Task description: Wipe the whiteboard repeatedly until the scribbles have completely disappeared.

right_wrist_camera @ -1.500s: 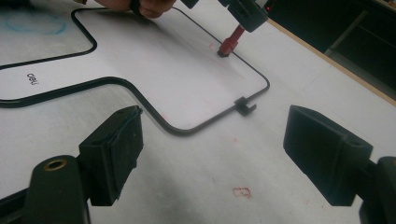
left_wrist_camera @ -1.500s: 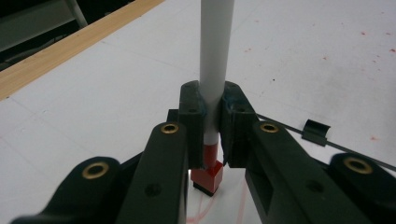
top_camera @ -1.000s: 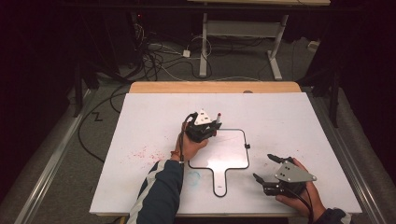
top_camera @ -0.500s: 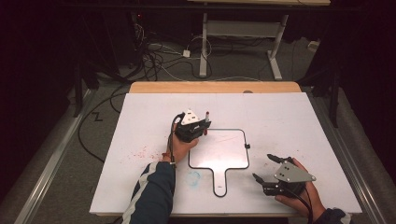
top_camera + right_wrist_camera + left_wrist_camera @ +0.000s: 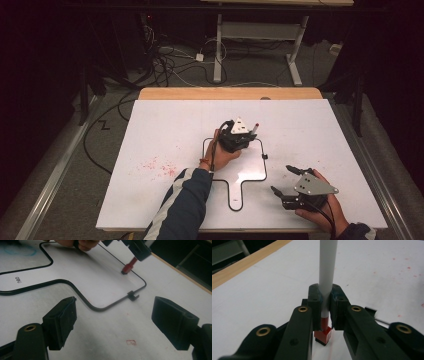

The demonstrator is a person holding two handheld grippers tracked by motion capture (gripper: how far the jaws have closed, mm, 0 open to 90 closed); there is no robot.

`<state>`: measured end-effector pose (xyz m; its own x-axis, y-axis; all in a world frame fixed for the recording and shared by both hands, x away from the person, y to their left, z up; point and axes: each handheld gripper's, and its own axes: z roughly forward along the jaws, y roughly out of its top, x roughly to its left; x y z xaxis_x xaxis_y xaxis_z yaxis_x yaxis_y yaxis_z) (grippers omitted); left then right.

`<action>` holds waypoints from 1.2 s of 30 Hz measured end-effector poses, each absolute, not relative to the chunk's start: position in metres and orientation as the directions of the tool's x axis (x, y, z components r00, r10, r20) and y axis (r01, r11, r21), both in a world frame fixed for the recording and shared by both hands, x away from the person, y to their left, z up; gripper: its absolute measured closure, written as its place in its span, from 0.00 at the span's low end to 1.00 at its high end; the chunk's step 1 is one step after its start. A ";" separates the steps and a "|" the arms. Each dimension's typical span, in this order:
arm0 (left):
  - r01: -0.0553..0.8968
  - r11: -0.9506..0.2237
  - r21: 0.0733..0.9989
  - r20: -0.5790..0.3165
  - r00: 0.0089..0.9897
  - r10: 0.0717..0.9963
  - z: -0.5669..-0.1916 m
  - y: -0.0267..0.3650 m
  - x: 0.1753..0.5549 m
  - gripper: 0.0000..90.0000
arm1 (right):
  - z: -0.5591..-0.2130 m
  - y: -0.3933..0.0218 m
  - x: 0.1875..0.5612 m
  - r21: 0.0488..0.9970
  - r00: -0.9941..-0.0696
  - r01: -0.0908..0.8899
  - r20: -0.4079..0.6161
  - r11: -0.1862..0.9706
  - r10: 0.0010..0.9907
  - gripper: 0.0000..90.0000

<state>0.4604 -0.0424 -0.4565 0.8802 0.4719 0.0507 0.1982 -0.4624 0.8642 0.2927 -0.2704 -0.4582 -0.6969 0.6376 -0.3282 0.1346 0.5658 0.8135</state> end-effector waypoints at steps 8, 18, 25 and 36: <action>0.165 -0.482 0.860 0.067 0.901 0.429 -0.456 -0.079 0.455 0.88 | -0.458 -0.272 0.292 0.814 -0.697 0.137 -0.325 0.564 0.639 0.23; 0.221 -0.437 0.872 0.020 0.876 0.482 -0.459 -0.044 0.457 0.88 | -0.457 -0.273 0.291 0.816 -0.693 0.134 -0.329 0.563 0.642 0.23; 0.213 -0.432 0.876 0.036 0.865 0.500 -0.461 -0.023 0.449 0.88 | -0.457 -0.270 0.291 0.813 -0.695 0.133 -0.332 0.567 0.638 0.23; 0.210 -0.442 0.872 0.065 0.845 0.531 -0.462 0.010 0.436 0.88 | -0.458 -0.270 0.291 0.809 -0.694 0.137 -0.333 0.572 0.638 0.23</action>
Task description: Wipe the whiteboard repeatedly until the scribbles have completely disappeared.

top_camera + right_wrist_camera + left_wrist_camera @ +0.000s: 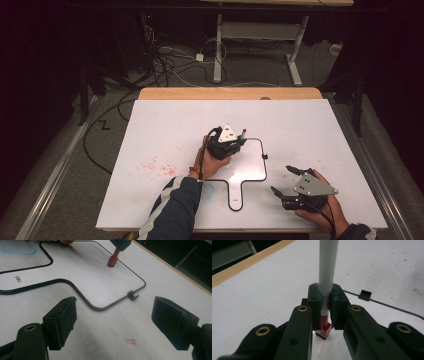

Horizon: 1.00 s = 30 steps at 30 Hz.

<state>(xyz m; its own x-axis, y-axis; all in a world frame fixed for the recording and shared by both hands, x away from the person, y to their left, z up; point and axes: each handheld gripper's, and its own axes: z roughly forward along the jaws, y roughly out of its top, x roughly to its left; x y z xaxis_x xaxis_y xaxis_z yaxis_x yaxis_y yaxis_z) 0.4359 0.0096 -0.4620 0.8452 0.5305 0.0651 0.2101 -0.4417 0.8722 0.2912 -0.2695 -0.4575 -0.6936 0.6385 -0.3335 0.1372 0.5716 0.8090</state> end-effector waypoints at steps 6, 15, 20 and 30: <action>0.206 -0.455 0.866 0.086 0.836 0.542 -0.462 0.026 0.432 0.88 | -0.458 -0.269 0.292 0.809 -0.694 0.137 -0.334 0.572 0.638 0.23; 0.220 -0.437 0.872 0.081 0.816 0.572 -0.464 0.038 0.437 0.88 | -0.458 -0.268 0.292 0.805 -0.695 0.135 -0.338 0.577 0.635 0.23; 0.218 -0.453 0.864 0.089 0.821 0.564 -0.463 0.025 0.443 0.88 | -0.459 -0.268 0.292 0.805 -0.698 0.136 -0.336 0.577 0.632 0.23; 0.200 -0.466 0.862 0.077 0.856 0.510 -0.460 -0.023 0.456 0.88 | -0.460 -0.269 0.293 0.805 -0.704 0.139 -0.329 0.577 0.629 0.23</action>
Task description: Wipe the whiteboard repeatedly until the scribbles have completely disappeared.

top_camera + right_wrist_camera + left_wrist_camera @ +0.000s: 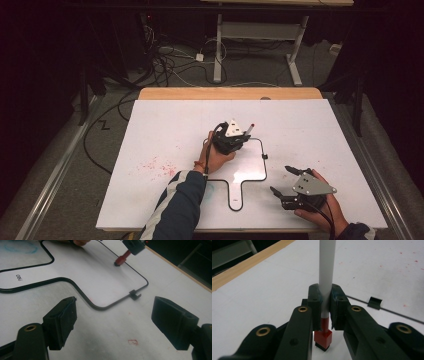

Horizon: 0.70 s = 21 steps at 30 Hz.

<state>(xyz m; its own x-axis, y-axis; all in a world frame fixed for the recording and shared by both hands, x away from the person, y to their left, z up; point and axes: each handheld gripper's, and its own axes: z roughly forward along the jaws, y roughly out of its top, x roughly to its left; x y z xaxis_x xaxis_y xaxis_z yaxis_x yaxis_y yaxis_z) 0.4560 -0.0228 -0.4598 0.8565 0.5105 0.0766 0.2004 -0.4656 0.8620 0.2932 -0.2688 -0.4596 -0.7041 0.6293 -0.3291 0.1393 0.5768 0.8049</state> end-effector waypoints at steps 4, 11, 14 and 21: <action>0.190 -0.473 0.860 0.085 0.861 0.501 -0.459 -0.032 0.457 0.88 | -0.460 -0.270 0.293 0.806 -0.705 0.137 -0.328 0.575 0.628 0.23; 0.213 -0.469 0.857 0.085 0.839 0.537 -0.460 -0.012 0.458 0.88 | -0.459 -0.270 0.292 0.809 -0.703 0.136 -0.327 0.572 0.631 0.23; 0.236 -0.449 0.862 0.061 0.831 0.553 -0.461 0.004 0.458 0.88 | -0.459 -0.269 0.292 0.808 -0.705 0.136 -0.328 0.573 0.629 0.23; 0.259 -0.408 0.876 0.012 0.833 0.554 -0.465 0.025 0.443 0.88 | -0.459 -0.267 0.293 0.806 -0.703 0.136 -0.331 0.576 0.629 0.23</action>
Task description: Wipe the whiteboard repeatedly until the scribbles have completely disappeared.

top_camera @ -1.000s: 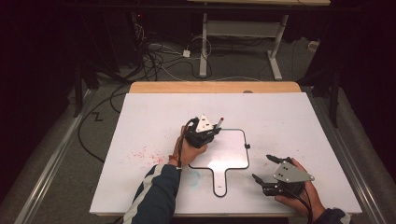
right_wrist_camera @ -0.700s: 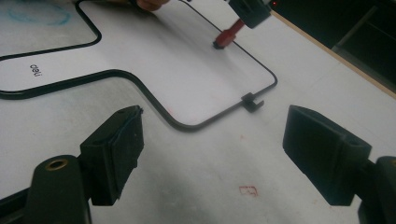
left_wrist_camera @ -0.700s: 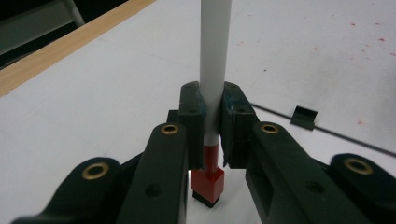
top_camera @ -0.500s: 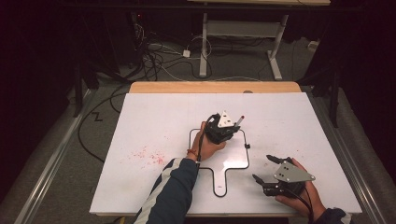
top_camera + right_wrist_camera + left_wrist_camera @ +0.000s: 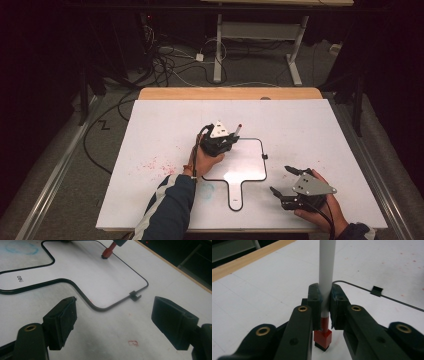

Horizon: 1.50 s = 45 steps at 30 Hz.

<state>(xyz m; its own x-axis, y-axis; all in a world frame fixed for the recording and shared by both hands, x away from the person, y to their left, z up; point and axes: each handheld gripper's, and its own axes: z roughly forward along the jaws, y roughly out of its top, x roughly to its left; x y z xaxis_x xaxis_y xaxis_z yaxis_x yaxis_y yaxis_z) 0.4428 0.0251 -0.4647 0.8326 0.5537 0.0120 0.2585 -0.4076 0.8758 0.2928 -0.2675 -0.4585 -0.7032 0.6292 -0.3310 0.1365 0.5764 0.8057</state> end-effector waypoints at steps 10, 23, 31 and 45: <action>0.222 -0.441 0.870 0.030 0.868 0.496 -0.463 -0.015 0.443 0.88 | -0.459 -0.265 0.294 0.802 -0.710 0.139 -0.329 0.581 0.623 0.23; 0.189 -0.464 0.866 0.048 0.891 0.452 -0.461 -0.060 0.445 0.88 | -0.458 -0.268 0.293 0.807 -0.711 0.131 -0.328 0.575 0.622 0.23; 0.221 -0.454 0.863 0.039 0.868 0.496 -0.464 -0.034 0.449 0.88 | -0.458 -0.268 0.292 0.808 -0.709 0.128 -0.331 0.575 0.622 0.23; 0.251 -0.490 0.835 0.062 0.841 0.537 -0.466 0.026 0.432 0.88 | -0.458 -0.265 0.293 0.801 -0.707 0.129 -0.339 0.584 0.620 0.23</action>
